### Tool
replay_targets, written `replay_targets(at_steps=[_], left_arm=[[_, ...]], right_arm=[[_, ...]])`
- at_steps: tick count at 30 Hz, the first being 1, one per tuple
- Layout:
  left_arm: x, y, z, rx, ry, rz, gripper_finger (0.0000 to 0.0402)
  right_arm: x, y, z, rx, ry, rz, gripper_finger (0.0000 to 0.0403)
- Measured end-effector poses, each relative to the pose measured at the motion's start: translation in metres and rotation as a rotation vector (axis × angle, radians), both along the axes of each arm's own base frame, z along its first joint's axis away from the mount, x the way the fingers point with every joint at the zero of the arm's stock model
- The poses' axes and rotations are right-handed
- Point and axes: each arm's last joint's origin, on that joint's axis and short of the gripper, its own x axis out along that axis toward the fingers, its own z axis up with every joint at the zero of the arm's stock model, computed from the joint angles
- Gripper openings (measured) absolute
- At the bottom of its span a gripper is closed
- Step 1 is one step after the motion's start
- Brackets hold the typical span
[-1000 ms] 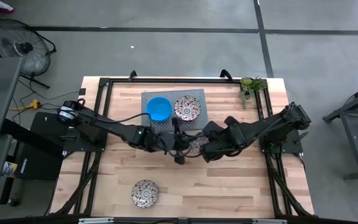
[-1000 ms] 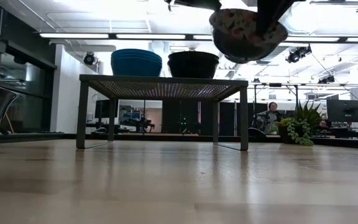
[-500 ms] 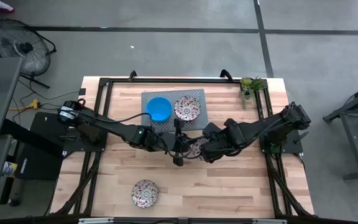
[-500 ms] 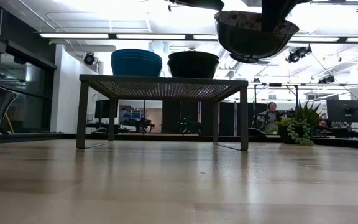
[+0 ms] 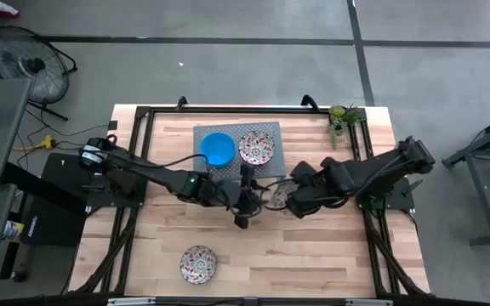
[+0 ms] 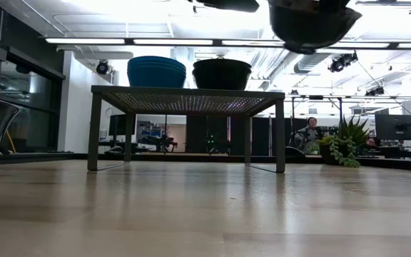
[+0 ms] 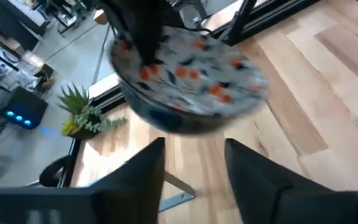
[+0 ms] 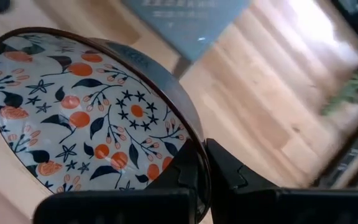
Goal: Pick & Place Mini bowls
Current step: Stack the white bowl on top of the white bowls on the shelf
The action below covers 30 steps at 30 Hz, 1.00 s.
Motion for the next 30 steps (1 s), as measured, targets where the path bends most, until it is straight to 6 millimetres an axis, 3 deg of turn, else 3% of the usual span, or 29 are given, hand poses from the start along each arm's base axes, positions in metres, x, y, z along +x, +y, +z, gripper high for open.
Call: replay_targets(at_steps=[3,8,16,22,30], left_arm=[[-0.009,0.003,0.010,0.009,-0.004,0.022,0.0183],[-0.026,0.011,0.028,0.056,-0.009,0.113,0.0190],[-0.060,0.022,0.057,0.093,-0.009,0.195,0.0190],[-0.085,0.032,0.067,0.110,0.018,0.324,0.0190],[-0.124,0.037,0.073,0.070,0.056,0.481,0.0190]], right_arm=[[-0.010,-0.001,0.009,-0.014,-0.032,-0.002,0.0001],[-0.025,-0.010,0.026,-0.005,-0.093,0.007,0.0001],[-0.045,-0.055,0.050,0.018,-0.134,0.029,0.0001],[-0.047,-0.089,0.061,0.077,-0.184,0.110,0.0001],[-0.032,-0.131,0.062,0.164,-0.271,0.260,0.0001]])
